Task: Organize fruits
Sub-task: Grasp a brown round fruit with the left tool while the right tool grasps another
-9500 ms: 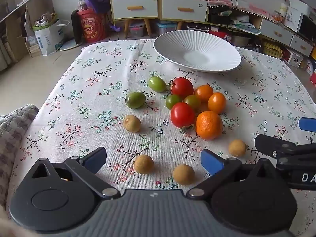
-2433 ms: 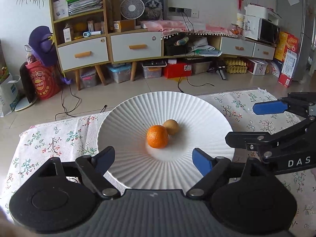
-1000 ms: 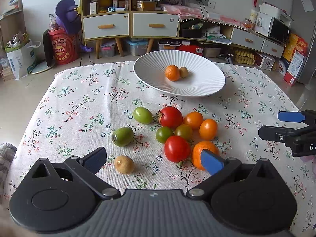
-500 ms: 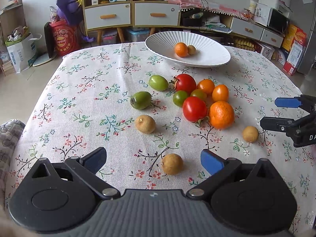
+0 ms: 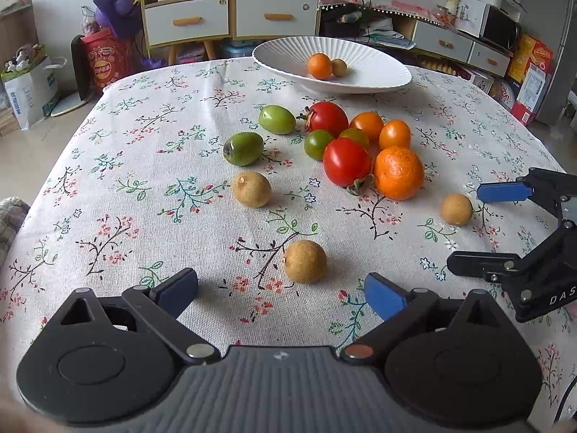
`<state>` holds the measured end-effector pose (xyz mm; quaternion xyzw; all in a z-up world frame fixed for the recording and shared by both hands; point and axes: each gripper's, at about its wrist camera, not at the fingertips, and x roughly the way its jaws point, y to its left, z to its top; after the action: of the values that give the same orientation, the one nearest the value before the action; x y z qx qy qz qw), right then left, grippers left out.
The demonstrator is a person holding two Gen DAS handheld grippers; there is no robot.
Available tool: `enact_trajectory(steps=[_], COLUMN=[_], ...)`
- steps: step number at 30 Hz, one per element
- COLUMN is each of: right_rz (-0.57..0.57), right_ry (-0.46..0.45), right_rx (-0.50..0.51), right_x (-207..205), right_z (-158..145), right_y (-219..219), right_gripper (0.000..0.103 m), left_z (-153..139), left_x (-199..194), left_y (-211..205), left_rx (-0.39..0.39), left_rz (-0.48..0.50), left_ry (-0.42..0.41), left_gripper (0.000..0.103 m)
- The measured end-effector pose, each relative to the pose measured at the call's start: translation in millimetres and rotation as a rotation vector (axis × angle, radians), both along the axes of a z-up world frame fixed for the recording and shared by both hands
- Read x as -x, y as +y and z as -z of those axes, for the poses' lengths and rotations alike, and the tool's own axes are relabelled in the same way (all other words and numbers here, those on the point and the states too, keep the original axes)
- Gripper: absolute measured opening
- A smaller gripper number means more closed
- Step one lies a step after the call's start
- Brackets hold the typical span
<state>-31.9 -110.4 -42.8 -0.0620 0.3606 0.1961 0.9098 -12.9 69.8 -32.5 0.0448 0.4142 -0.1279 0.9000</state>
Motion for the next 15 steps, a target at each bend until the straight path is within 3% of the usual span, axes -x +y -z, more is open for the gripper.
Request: enact_trajectory(steps=[6,15], right_rz=[-0.032,-0.057], right_ry=[-0.042,-0.062], right_rx=[0.024,0.025], right_x=[4.1,4.0], right_z=[1.4,-3.3], right_y=[4.7,9.5], right_gripper=[0.096,0.065], left_z=[-4.0,-5.7], left_x=[2.1,4.1], left_y=[-2.0,-7.6], left_rx=[0.004,0.016], left_rz=[0.030,0.085], left_ry=[-0.022,-0.037], left_gripper=[0.071,0.042])
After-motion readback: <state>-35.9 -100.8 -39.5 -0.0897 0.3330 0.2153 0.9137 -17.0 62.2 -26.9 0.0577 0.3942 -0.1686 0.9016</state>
